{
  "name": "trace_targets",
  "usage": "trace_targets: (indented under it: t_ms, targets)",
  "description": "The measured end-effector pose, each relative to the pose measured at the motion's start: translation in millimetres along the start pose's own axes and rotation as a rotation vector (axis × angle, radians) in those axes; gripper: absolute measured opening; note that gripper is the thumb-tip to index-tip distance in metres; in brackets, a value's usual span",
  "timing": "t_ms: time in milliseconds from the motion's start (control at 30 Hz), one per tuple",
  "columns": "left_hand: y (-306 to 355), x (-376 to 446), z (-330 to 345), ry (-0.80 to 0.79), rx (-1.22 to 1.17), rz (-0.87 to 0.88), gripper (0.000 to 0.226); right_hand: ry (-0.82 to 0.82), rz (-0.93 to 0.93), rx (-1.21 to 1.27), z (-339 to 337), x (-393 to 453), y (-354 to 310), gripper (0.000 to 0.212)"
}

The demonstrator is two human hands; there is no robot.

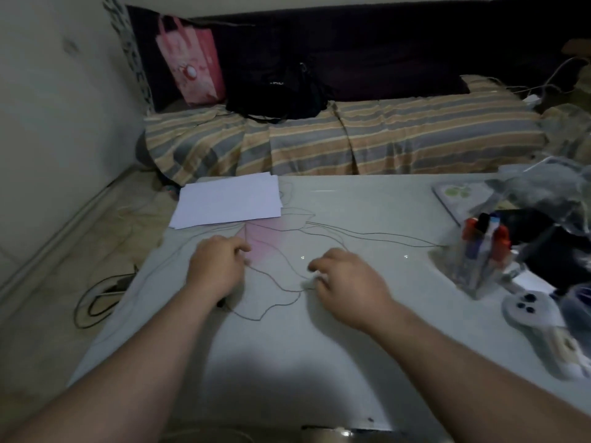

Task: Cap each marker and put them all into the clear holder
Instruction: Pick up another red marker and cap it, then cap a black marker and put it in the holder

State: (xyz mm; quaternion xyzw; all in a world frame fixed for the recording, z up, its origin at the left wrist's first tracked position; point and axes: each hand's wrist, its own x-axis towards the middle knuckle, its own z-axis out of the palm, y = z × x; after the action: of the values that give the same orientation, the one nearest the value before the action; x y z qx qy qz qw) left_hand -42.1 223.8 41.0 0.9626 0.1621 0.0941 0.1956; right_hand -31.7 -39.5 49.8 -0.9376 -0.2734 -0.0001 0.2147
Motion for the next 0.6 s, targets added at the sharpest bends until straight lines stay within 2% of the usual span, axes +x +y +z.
trace_targets:
  t_ms: [67,167,333,500,600]
  targets:
    - [-34.4,-0.9,-9.3,0.003,0.122,-0.101,0.026,-0.109,-0.074,0.037,30.5,8.4,-35.9,0.034]
    - [-61.4,-8.5,-16.2,-0.098,0.207,-0.216,0.039,-0.241,-0.133,0.037,65.2,17.7,-82.3,0.046]
    - [-67.3,-9.9,-13.0,-0.158,0.276,-0.202,0.049,-0.279,-0.169,-0.107,105.8,34.5,-107.4,0.061]
    - [-64.1,-10.1,-1.1,-0.176,0.324,-0.165,0.049,-0.298,-0.181,-0.203,109.3,45.4,-96.2,0.055]
    - [-66.0,-7.6,7.6,-0.089,0.339,-0.142,0.036,-0.219,-0.119,-0.209,100.0,45.9,-91.1,0.046]
